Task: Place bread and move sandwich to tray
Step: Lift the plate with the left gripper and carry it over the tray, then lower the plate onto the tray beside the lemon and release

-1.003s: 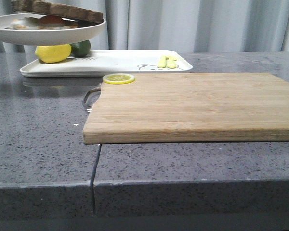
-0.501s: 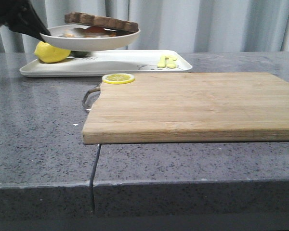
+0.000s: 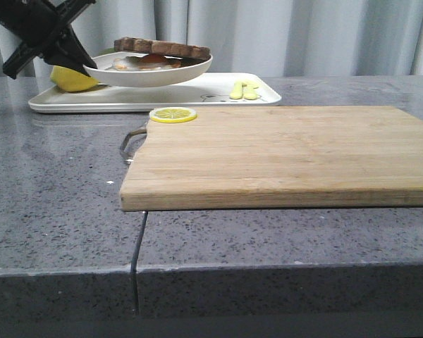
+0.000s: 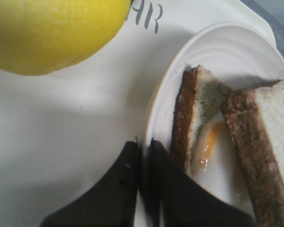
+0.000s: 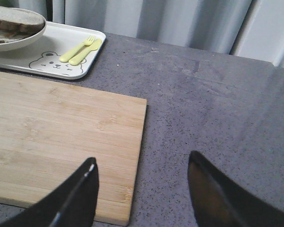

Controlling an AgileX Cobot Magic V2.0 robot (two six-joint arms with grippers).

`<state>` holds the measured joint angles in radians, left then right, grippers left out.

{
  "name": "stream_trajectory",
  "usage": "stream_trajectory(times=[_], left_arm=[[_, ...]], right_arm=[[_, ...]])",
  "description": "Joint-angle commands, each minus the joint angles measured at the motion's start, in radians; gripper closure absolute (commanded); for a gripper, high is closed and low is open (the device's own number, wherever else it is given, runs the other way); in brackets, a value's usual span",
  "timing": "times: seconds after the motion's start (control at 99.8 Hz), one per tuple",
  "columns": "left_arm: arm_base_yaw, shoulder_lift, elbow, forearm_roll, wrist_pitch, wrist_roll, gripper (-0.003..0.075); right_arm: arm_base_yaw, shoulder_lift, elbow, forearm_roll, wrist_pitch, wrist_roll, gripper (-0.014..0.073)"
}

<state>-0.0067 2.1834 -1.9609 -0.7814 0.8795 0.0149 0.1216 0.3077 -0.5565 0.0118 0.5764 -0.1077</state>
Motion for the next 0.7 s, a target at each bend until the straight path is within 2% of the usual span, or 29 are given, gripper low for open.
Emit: stream_trajectory(times=[0.0, 0.692], left_arm=[[-0.007, -0.045, -0.057, -0.089, -0.021, -0.005, 0.0739], [-0.041, -0.006, -0.059, -0.095, -0.094, -0.005, 0.0739]], right_arm=[[-0.006, 0.009, -0.024, -0.012, -0.084, 0.001, 0.0169], [-0.006, 0.009, -0.024, -0.012, -0.084, 0.003, 0.0169]])
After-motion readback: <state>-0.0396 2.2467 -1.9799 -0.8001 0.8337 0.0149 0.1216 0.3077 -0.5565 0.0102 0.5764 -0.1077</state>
